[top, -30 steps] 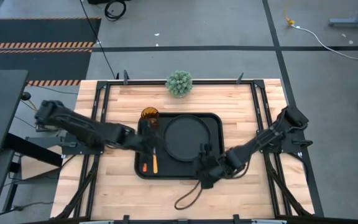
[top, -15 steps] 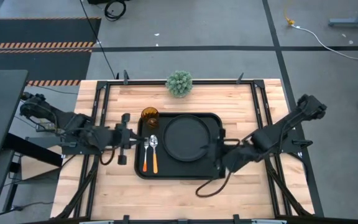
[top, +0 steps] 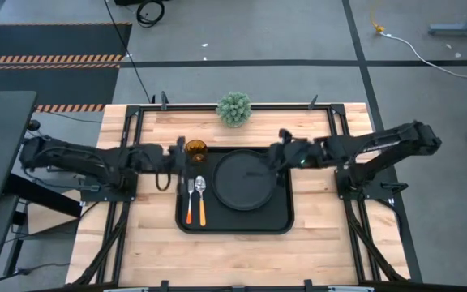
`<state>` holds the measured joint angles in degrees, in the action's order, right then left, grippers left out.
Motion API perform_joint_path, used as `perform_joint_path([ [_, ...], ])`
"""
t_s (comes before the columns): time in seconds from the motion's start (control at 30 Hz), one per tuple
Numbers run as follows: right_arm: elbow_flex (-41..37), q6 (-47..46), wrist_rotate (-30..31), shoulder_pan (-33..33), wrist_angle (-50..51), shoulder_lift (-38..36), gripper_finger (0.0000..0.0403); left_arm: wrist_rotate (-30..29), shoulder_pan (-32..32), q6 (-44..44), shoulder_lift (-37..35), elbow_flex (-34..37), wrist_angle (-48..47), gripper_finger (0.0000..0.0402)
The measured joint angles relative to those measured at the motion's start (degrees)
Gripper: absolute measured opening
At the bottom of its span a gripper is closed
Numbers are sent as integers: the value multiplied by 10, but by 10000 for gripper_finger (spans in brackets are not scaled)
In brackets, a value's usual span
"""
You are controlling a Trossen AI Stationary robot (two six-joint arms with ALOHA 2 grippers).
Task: Pick and place plate/cup/fork/spoon on tray
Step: Return to Home Position
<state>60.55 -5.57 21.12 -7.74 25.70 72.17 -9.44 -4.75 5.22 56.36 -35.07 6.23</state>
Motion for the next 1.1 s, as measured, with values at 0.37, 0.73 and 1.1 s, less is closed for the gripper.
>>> perform_joint_path([
  [0.37, -48, 42, 2, 49, -63, -172, 41, -22, 132, 17, -178, -8, -97, 12],
  [0.73, -273, -48, 2, 32, -251, -308, 40, 20, 125, -94, -297, 122, -106, 13],
  [1.1, -297, -24, 1, 21, -292, -353, 41, 1, 124, -108, -299, 111, -76, 13],
])
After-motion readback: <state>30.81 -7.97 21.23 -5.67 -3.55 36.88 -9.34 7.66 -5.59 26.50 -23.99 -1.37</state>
